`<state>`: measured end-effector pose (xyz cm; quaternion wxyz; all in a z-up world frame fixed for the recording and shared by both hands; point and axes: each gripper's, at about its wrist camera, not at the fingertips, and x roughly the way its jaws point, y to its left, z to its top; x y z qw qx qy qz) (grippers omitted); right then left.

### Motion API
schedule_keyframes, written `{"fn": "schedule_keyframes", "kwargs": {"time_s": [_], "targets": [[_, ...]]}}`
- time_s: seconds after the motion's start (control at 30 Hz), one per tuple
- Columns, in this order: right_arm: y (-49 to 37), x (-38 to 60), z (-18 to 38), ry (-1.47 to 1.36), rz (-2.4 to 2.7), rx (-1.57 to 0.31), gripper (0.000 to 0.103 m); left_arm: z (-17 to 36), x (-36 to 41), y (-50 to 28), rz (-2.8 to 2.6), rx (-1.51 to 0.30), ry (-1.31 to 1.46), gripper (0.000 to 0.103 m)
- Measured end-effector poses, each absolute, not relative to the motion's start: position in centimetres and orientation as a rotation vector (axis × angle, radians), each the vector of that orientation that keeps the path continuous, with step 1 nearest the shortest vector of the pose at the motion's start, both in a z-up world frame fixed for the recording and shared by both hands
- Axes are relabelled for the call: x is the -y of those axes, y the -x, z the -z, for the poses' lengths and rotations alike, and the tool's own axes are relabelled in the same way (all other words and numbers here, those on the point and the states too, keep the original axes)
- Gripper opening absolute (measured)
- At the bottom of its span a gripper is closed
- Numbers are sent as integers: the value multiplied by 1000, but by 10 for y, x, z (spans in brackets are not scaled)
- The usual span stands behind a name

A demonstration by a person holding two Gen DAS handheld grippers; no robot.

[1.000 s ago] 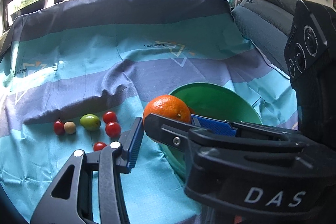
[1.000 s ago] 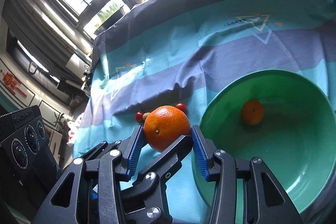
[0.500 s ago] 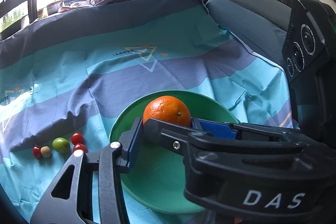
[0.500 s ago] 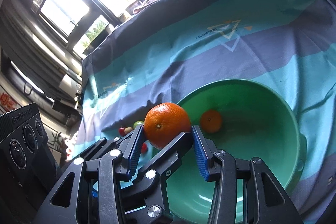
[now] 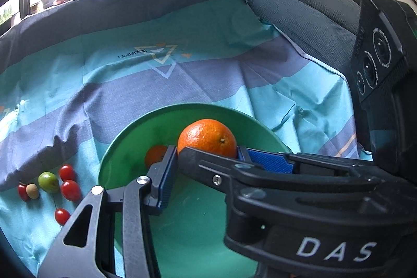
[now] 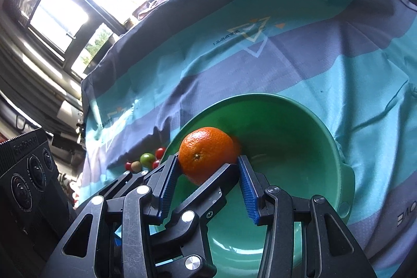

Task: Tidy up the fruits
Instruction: 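Lift the second orange with the right gripper and carry it over the bowl, then open the right gripper to drop the orange into the bowl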

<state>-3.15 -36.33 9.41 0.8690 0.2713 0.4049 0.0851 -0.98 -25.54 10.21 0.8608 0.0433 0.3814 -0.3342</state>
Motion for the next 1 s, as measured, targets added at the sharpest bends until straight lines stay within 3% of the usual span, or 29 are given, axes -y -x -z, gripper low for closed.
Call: {"fn": "schedule_keyframes", "kwargs": {"time_s": [1.0], "targets": [[23, 373, -77, -563, -104, -927, 49, -84, 269, 0, 742, -873, -78, 45]]}}
